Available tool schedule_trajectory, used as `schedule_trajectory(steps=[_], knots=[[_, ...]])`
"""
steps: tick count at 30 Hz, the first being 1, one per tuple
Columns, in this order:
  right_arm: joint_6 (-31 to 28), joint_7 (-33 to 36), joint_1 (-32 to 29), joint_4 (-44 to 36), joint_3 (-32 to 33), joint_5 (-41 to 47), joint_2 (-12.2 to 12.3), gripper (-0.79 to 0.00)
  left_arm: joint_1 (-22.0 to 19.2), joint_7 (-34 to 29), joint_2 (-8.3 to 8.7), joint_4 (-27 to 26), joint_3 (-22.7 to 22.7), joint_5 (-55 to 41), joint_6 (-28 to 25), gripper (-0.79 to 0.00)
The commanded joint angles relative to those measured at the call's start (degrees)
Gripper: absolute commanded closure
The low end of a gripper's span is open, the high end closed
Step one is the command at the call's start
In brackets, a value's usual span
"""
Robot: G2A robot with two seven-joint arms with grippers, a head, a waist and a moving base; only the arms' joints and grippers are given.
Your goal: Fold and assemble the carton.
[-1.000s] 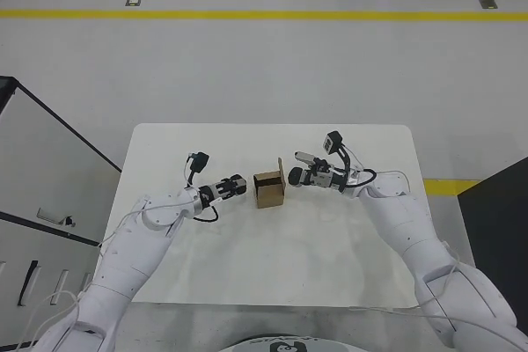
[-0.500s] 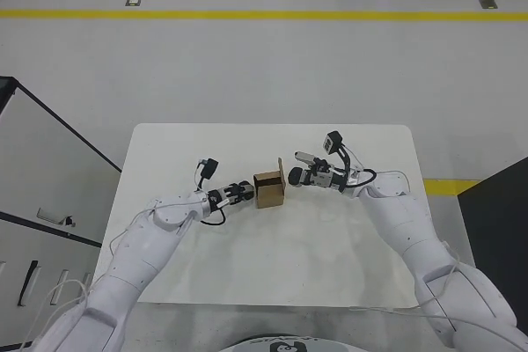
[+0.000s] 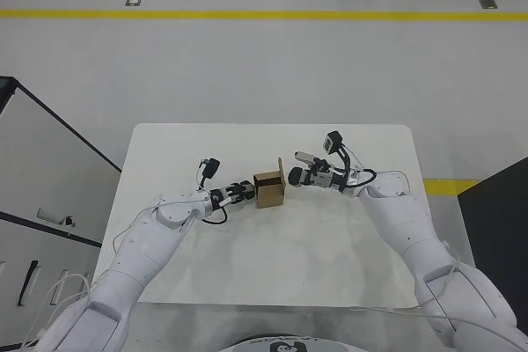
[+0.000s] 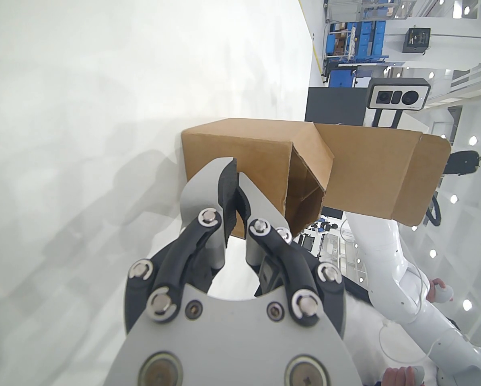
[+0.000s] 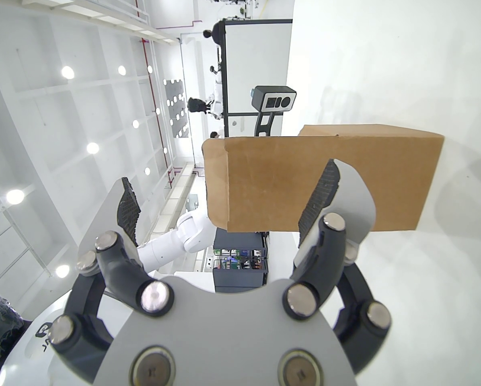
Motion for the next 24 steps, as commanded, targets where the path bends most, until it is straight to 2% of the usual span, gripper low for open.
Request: schedule_trajectory(steps=[1,9,13,22,24], knots=[[0.5,-1.9,0.3,-2.6,-0.2,-4.4,0.4,-0.785,0.0,0.0,0.00,0.0,0.0,0.0,0.0,0.000],[7.7,-6.0,0.1,-16.4,0.5,-21.4,3.0,-0.785,0.0,0.0,0.00,0.0,0.0,0.0,0.0,0.000],[10.2,-4.4,-1.4,-23.9,0.5,-29.7,4.2,-0.785,0.0,0.0,0.00,0.0,0.0,0.0,0.0,0.000],[10.2,-4.4,-1.4,-23.9,0.5,-29.7,4.2,-0.785,0.0,0.0,0.00,0.0,0.0,0.0,0.0,0.000],[9.6,-7.1,-1.6,-25.6,-0.2,-34.5,4.3,-0.785,0.0,0.0,0.00,0.0,0.0,0.0,0.0,0.000]])
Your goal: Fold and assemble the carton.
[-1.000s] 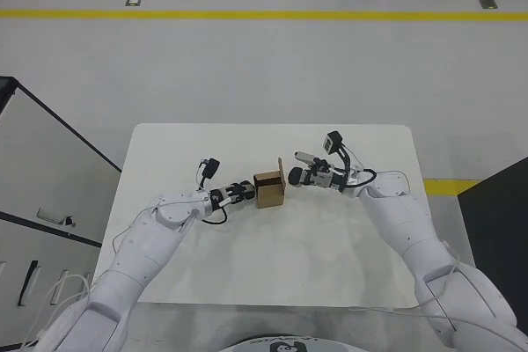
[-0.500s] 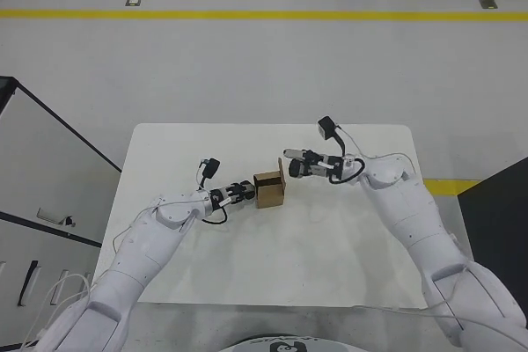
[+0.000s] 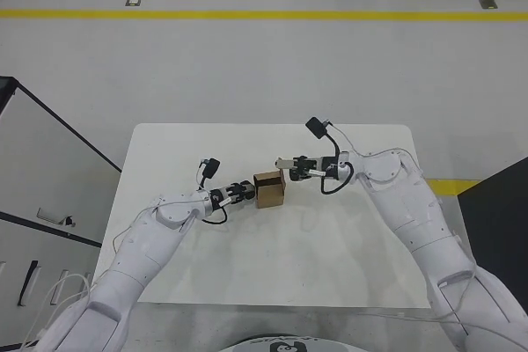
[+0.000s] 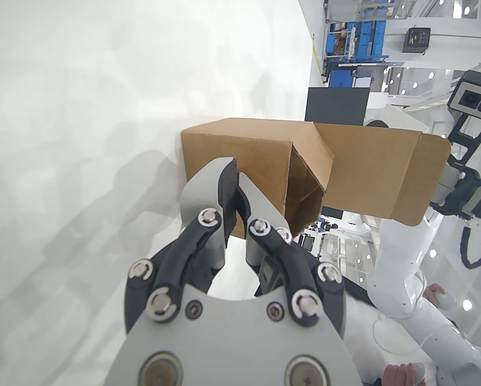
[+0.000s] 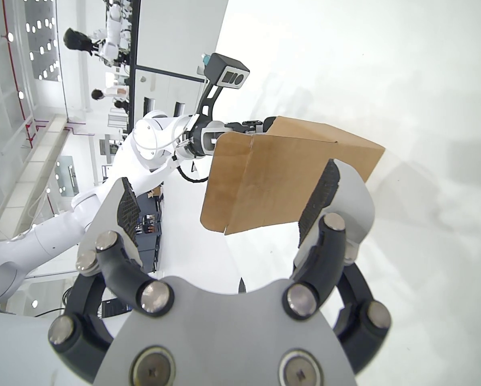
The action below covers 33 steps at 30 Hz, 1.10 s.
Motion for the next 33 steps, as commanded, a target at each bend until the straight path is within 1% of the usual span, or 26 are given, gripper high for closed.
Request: schedule_trajectory(steps=[1,2,4,5,9,12,18,20,21,23,25,29,31,32,33], knots=[[-0.7,-3.5,-0.8,-3.0,-0.8,-6.5,0.2,-0.785,0.0,0.0,0.00,0.0,0.0,0.0,0.0,0.000],[-1.4,-4.0,-1.4,-4.7,-0.7,-7.7,0.4,-0.785,0.0,0.0,0.00,0.0,0.0,0.0,0.0,0.000],[-1.3,-4.7,-2.2,-7.4,0.1,-11.7,1.0,-0.785,0.0,0.0,0.00,0.0,0.0,0.0,0.0,0.000],[-0.9,-4.6,-2.9,-8.9,0.6,-12.3,1.3,-0.785,0.0,0.0,0.00,0.0,0.0,0.0,0.0,0.000],[2.1,-2.4,-5.0,-13.6,3.3,-13.3,2.4,-0.785,0.0,0.0,0.00,0.0,0.0,0.0,0.0,0.000],[3.9,0.6,-5.9,-16.8,4.7,-12.1,3.0,-0.785,0.0,0.0,0.00,0.0,0.0,0.0,0.0,0.000],[3.9,0.6,-5.9,-16.8,4.7,-12.1,3.0,-0.785,0.0,0.0,0.00,0.0,0.0,0.0,0.0,0.000],[4.4,-0.5,-6.4,-17.0,4.7,-12.1,3.0,-0.785,0.0,0.0,0.00,0.0,0.0,0.0,0.0,0.000],[4.2,-0.2,-6.5,-17.3,5.1,-9.6,2.9,-0.785,0.0,0.0,0.00,0.0,0.0,0.0,0.0,0.000],[3.5,1.8,-5.9,-16.8,5.9,-8.6,3.2,-0.785,0.0,0.0,0.00,0.0,0.0,0.0,0.0,0.000],[3.6,4.0,-5.4,-15.9,7.0,-5.6,3.4,-0.785,0.0,0.0,0.00,0.0,0.0,0.0,0.0,0.000],[4.5,5.5,-4.4,-14.0,8.1,-6.6,4.0,-0.785,0.0,0.0,0.00,0.0,0.0,0.0,0.0,0.000],[5.3,5.5,-3.9,-13.3,7.8,-8.2,4.1,-0.745,0.0,0.0,0.00,0.0,0.0,0.0,0.0,0.000],[5.7,5.5,-3.7,-12.7,7.4,-8.6,4.1,-0.674,0.0,0.0,0.00,0.0,0.0,0.0,0.0,0.000],[6.2,5.4,-3.3,-12.2,6.9,-9.0,4.0,-0.637,0.0,0.0,0.00,0.0,0.0,0.0,0.0,0.000]])
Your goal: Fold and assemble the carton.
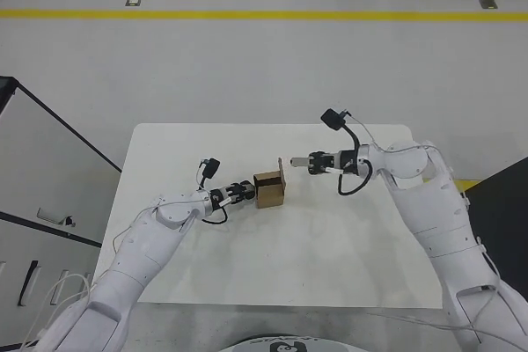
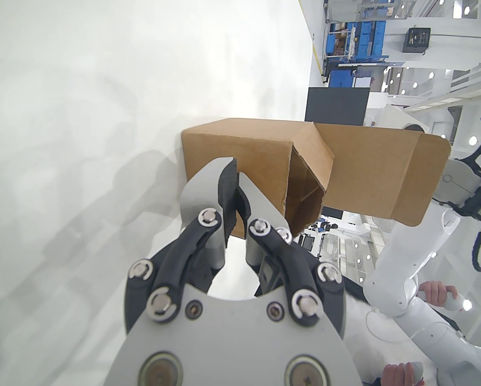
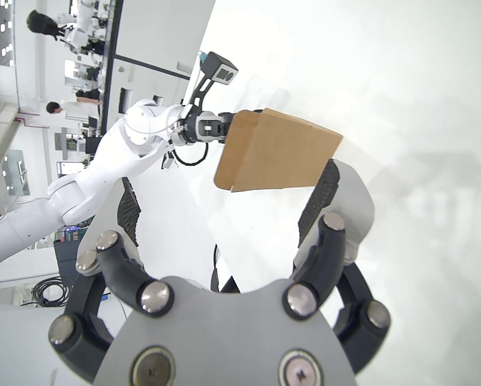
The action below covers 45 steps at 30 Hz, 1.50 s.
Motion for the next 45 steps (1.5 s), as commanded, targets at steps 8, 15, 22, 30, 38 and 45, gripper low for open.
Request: schedule_trajectory(steps=[8,15,22,30,38,45], knots=[[1.2,-0.4,3.7,3.1,-5.0,-2.6,-0.8,-0.394,0.0,0.0,0.00,0.0,0.0,0.0,0.0,0.000],[0.9,0.2,6.1,4.7,-8.6,-4.7,-1.4,-0.351,0.0,0.0,0.00,0.0,0.0,0.0,0.0,0.000],[1.1,1.0,8.8,5.4,-12.0,-6.5,-2.1,-0.351,0.0,0.0,0.00,0.0,0.0,0.0,0.0,0.000],[1.9,2.2,11.7,6.3,-16.1,-9.4,-3.0,-0.292,0.0,0.0,0.00,0.0,0.0,0.0,0.0,0.000],[2.8,2.6,14.4,7.6,-19.7,-11.3,-4.1,-0.185,0.0,0.0,0.00,0.0,0.0,0.0,0.0,0.000],[3.1,3.2,16.6,9.0,-22.8,-12.7,-5.3,-0.169,0.0,0.0,0.00,0.0,0.0,0.0,0.0,0.000]])
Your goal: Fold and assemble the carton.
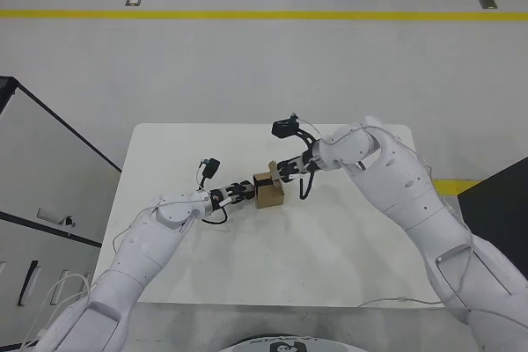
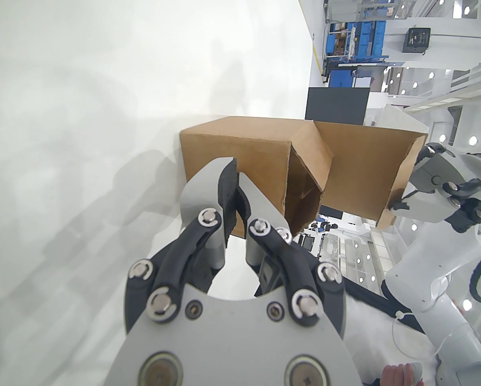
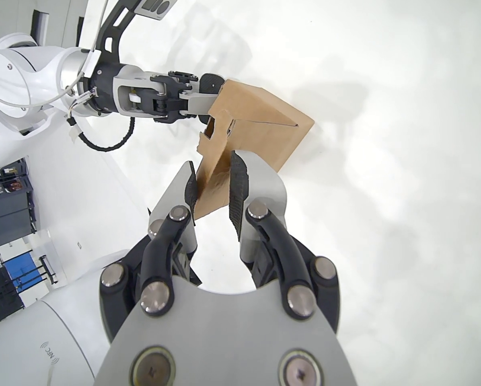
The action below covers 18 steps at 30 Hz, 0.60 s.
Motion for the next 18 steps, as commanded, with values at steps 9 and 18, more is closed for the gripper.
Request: schedule_trajectory(steps=[9,18], knots=[[0.9,0.5,2.6,1.4,-4.4,-2.8,-1.7,-0.154,0.0,0.0,0.00,0.0,0.0,0.0,0.0,0.000],[1.4,0.3,4.4,1.9,-7.6,-7.0,-3.0,-0.154,0.0,0.0,0.00,0.0,0.0,0.0,0.0,0.000]])
